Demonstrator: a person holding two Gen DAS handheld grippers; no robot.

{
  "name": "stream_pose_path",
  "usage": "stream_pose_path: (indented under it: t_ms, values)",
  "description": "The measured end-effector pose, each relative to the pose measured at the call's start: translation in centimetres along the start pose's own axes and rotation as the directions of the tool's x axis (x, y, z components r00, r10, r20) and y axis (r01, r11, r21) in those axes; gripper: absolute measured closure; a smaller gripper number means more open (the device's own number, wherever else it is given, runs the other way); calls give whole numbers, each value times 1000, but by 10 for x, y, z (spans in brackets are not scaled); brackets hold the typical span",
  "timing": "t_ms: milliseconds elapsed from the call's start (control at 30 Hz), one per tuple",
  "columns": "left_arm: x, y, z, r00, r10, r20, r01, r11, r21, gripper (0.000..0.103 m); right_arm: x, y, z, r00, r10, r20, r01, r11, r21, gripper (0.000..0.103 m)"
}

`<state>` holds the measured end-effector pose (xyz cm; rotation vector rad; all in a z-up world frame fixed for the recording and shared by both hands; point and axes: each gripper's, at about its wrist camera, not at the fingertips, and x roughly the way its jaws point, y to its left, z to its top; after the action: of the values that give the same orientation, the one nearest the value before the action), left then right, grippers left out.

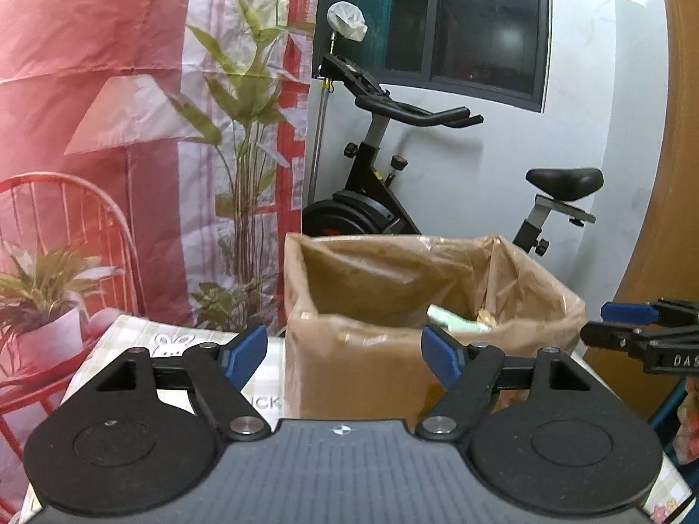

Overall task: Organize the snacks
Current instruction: 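Carry the jerky stick and wafer bar over the box and release both, then move both open tools back toward the remaining snack pile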

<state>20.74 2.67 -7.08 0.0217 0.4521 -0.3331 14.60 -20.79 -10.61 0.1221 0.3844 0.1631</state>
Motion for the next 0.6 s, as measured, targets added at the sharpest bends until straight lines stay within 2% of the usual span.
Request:
stream_pose_path:
  t_ms: [233,600]
  values:
    - [-11,5,-28,999,-22,-28,22,1000,6,20,-3,-2,-21,999,28,-30,-27,999,21,24]
    - [2,26,-65,994,-19,-108,12,998,-65,13,2,-5,-55,995,26,-95,-21,998,58,8]
